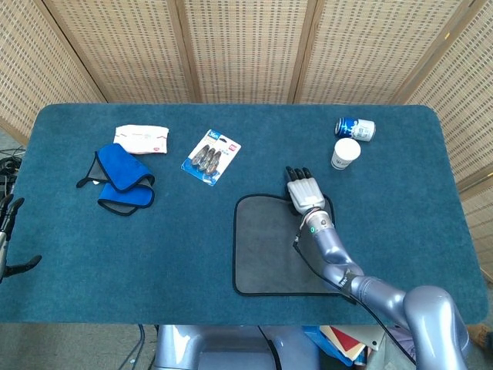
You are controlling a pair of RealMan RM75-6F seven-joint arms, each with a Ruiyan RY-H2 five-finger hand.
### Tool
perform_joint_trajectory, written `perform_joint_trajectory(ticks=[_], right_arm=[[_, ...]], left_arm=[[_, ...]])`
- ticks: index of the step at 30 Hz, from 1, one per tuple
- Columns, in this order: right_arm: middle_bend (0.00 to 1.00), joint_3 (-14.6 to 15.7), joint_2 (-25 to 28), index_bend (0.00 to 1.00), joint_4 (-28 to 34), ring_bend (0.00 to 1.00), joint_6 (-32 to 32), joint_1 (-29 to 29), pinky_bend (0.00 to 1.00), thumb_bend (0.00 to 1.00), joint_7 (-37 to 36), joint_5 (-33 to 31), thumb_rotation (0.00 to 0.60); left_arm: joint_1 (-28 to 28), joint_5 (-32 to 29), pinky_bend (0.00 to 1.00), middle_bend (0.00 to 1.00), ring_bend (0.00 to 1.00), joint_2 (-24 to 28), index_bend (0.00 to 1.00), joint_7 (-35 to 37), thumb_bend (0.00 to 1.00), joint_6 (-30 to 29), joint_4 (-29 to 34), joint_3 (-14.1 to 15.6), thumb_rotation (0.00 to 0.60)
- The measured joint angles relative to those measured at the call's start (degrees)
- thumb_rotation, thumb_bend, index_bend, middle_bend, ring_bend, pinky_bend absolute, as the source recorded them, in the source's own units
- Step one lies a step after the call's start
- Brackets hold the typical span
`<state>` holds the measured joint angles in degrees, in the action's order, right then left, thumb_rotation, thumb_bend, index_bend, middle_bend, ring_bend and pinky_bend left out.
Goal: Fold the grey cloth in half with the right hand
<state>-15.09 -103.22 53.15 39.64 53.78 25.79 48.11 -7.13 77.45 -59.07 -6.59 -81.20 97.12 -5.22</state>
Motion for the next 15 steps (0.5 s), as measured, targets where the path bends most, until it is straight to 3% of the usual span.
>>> perform_joint_trajectory(ticks=[15], right_arm=[[0.00,5.43,9.13,0.60,19.70,0.00,7.32,-5.77,0.00,0.51,-1.58,9.38,0.600]], left_arm=[[0.79,3.13,0.00,0.00,0.00,0.84,0.00,1.27,0.08,-1.50,0.99,1.20,0.600]])
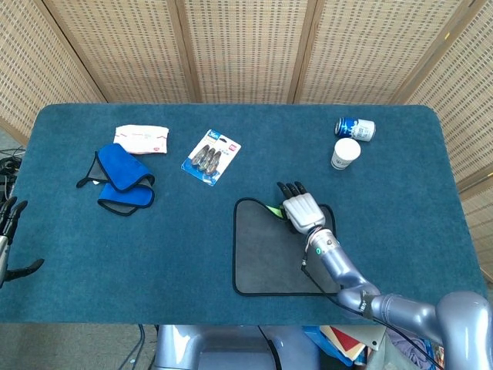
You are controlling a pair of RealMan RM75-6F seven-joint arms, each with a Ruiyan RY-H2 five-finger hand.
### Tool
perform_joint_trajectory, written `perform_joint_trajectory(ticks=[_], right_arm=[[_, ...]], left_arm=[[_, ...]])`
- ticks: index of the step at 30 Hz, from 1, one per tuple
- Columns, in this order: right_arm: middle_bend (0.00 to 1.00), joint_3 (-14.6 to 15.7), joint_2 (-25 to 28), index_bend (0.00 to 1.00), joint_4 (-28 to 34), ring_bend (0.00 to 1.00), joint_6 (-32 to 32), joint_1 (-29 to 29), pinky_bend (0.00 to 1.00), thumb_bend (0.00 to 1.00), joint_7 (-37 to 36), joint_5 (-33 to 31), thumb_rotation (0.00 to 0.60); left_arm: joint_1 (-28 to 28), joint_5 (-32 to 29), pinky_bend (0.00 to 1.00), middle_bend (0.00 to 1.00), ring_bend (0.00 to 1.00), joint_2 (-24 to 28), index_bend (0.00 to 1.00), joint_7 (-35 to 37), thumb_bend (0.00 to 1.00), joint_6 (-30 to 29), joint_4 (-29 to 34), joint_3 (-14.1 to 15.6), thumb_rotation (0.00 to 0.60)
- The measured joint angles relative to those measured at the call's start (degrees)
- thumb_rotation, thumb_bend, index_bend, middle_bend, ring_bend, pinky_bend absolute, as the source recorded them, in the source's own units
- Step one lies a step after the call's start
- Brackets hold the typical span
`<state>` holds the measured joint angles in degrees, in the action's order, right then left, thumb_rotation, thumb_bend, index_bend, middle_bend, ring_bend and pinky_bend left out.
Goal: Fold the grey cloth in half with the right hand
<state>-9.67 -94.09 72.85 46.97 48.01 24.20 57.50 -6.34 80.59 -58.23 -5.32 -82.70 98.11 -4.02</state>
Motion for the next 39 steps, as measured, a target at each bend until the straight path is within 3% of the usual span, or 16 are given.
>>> perform_joint_trajectory(ticks=[15,28,39], right_arm=[[0.00,5.01,6.73,0.61,13.70,0.00,5.36,-4.99,0.00,0.51,0.73,4.63,0.600],[0.00,9.63,8.57,0.61,18.95,0.00,8.66,-8.84,0.00,0.51,0.19,10.17,0.600],[0.00,12.09,9.66,0.61,19.21,0.00,8.79,-11.58,0.00,0.51,-2.17,12.68,0.600]], left_arm=[[0.76,2.68,0.00,0.00,0.00,0.62,0.00,1.10,0.08,-1.36,0.45,1.06,0.600],[1.12,4.03,0.00,0.00,0.00,0.89,0.00,1.70,0.08,-2.10,0.58,1.50,0.600],[1.44,4.71,0.00,0.00,0.00,0.96,0.00,1.81,0.08,-2.73,0.63,1.68,0.600]])
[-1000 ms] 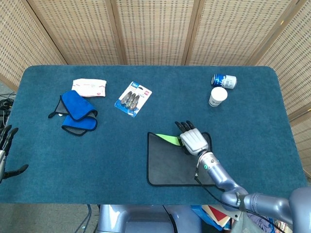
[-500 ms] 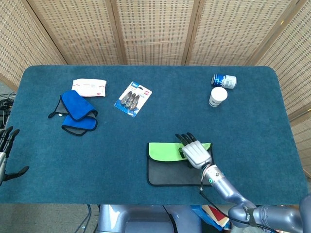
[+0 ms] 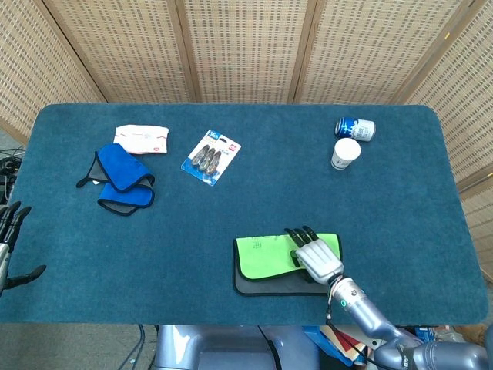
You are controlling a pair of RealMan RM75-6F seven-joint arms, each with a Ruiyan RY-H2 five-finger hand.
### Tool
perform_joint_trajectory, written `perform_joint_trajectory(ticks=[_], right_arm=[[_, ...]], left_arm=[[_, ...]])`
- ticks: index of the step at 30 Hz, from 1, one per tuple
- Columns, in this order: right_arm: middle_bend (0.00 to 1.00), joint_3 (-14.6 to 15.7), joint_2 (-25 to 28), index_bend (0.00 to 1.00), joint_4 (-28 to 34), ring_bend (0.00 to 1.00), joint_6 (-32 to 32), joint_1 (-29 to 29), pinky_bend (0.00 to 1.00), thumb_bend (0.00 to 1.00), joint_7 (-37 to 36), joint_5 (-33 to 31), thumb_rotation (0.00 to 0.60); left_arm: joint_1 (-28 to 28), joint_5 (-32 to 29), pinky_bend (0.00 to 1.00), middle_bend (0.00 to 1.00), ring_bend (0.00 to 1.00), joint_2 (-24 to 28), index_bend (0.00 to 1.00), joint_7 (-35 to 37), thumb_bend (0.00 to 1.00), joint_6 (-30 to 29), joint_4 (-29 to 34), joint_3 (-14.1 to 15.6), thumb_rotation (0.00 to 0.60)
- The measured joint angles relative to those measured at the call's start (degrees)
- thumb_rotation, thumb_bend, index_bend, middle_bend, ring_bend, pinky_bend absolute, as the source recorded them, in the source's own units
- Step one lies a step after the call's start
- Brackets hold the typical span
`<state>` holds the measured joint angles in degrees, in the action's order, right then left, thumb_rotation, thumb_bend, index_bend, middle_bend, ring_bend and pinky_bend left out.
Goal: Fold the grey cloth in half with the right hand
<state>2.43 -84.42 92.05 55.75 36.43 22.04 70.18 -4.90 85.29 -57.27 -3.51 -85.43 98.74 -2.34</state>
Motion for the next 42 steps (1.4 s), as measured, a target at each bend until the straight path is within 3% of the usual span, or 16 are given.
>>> perform_joint_trajectory(ticks=[19,42], right_arm=[[0.00,2.77,-0.92,0.61,1.09,0.00,0.99,-3.64,0.00,0.51,1.36,2.86,0.600],[0.00,3.05,-0.71,0.61,3.20,0.00,1.03,-5.43,0.00,0.51,2.62,5.16,0.600]], left_arm=[[0.09,0.31,0.00,0.00,0.00,-0.12,0.00,-0.07,0.08,-0.09,-0.05,0.07,0.600],[0.02,0.04,0.00,0.00,0.00,-0.15,0.00,-0.50,0.08,0.27,0.13,0.03,0.600]])
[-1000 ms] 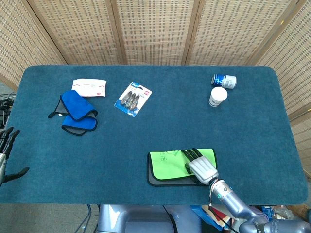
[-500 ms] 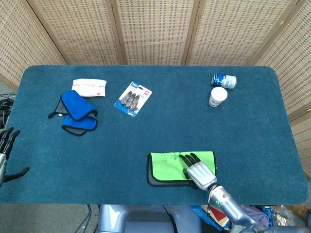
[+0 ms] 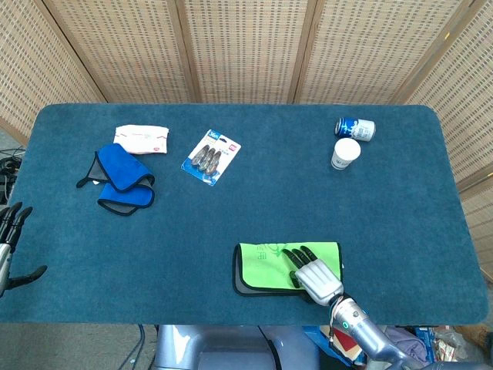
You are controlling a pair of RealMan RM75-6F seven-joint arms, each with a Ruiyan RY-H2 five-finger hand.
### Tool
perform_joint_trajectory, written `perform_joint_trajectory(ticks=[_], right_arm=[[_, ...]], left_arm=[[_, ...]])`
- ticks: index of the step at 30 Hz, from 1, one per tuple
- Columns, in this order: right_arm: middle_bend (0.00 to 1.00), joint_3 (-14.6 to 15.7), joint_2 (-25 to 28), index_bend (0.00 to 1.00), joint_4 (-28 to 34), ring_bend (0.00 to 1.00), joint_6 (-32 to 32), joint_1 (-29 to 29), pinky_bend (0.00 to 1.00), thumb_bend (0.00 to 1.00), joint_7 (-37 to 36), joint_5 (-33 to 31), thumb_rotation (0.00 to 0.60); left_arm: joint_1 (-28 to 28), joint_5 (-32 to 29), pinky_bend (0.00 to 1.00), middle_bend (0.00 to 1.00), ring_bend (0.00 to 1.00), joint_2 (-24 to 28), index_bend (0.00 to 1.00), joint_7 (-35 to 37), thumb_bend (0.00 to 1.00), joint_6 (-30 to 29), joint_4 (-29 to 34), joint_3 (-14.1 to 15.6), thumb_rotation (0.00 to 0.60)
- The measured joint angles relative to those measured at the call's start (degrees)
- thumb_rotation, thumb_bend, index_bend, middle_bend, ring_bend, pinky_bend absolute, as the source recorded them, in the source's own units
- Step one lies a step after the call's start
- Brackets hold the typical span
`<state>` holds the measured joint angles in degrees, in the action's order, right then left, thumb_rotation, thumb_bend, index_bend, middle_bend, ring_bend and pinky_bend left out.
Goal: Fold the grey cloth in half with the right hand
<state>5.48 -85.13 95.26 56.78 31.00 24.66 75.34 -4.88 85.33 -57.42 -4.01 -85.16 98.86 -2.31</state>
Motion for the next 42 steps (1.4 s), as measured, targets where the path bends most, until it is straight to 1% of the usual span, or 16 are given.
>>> perform_joint_trajectory(ticks=[2,4,6,8,9,10,17,23,28,31,34,38,42], right_arm=[[0.00,0.00,-0.04,0.59,-0.09,0.00,-0.07,-0.05,0.00,0.51,0.14,0.05,0.600],[0.00,-0.13,-0.10,0.51,-0.24,0.00,-0.20,-0.08,0.00,0.50,0.29,-0.03,0.600],[0.00,-0.25,-0.03,0.32,-0.16,0.00,-0.48,-0.06,0.00,0.40,0.25,-0.15,0.600],[0.00,-0.25,0.22,0.19,0.08,0.00,-0.86,0.00,0.00,0.30,0.15,-0.20,0.600],[0.00,-0.23,0.46,0.15,0.30,0.00,-1.21,0.07,0.00,0.27,0.10,-0.27,0.600],[0.00,-0.22,0.67,0.14,0.50,0.00,-1.47,0.13,0.00,0.27,0.07,-0.34,0.600],[0.00,-0.56,2.45,0.14,2.51,0.00,-1.27,0.16,0.00,0.27,-0.48,0.36,0.600],[0.00,-0.58,5.56,0.14,4.78,0.00,0.13,-0.28,0.00,0.27,-1.15,2.35,0.600],[0.00,-0.97,6.99,0.19,5.52,0.00,0.85,-0.55,0.00,0.27,-3.44,3.76,0.600],[0.00,-1.43,7.42,0.24,6.01,0.00,0.61,-0.07,0.00,0.27,-4.61,5.29,0.600],[0.00,-2.22,7.13,0.28,6.01,0.00,-0.21,1.11,0.00,0.27,-4.90,6.78,0.600],[0.00,-3.11,5.28,0.33,5.22,0.00,-2.10,2.89,0.00,0.27,-4.53,7.77,0.600],[0.00,-3.97,2.68,0.34,3.72,0.00,-4.40,4.81,0.00,0.27,-2.85,8.10,0.600]], left_arm=[[0.01,0.02,0.00,0.00,0.00,0.00,0.00,0.05,0.08,-0.01,-0.02,0.01,0.600],[0.02,0.05,0.00,0.00,0.00,0.05,0.00,0.15,0.08,-0.03,-0.01,0.00,0.600],[0.04,0.06,0.00,0.00,0.00,0.09,0.00,0.27,0.08,-0.07,-0.02,0.00,0.600],[0.04,0.07,0.00,0.00,0.00,0.11,0.00,0.35,0.08,-0.09,-0.05,-0.02,0.600],[0.04,0.07,0.00,0.00,0.00,0.13,0.00,0.37,0.08,-0.07,-0.06,-0.02,0.600],[0.04,0.08,0.00,0.00,0.00,0.14,0.00,0.40,0.08,-0.07,-0.06,-0.02,0.600],[0.15,0.32,0.00,0.00,0.00,0.23,0.00,0.71,0.08,-0.34,-0.06,0.00,0.600],[0.36,0.81,0.00,0.00,0.00,0.33,0.00,0.91,0.08,-0.81,-0.01,0.13,0.600],[0.58,1.52,0.00,0.00,0.00,0.32,0.00,0.90,0.08,-1.25,0.07,0.39,0.600],[0.64,1.79,0.00,0.00,0.00,0.30,0.00,0.76,0.08,-1.41,0.17,0.47,0.600],[0.68,2.10,0.00,0.00,0.00,0.27,0.00,0.66,0.08,-1.58,0.23,0.53,0.600],[0.68,1.87,0.00,0.00,0.00,0.26,0.00,0.72,0.08,-1.58,0.18,0.41,0.600],[0.54,1.20,0.00,0.00,0.00,0.28,0.00,0.88,0.08,-1.16,0.01,0.19,0.600]])
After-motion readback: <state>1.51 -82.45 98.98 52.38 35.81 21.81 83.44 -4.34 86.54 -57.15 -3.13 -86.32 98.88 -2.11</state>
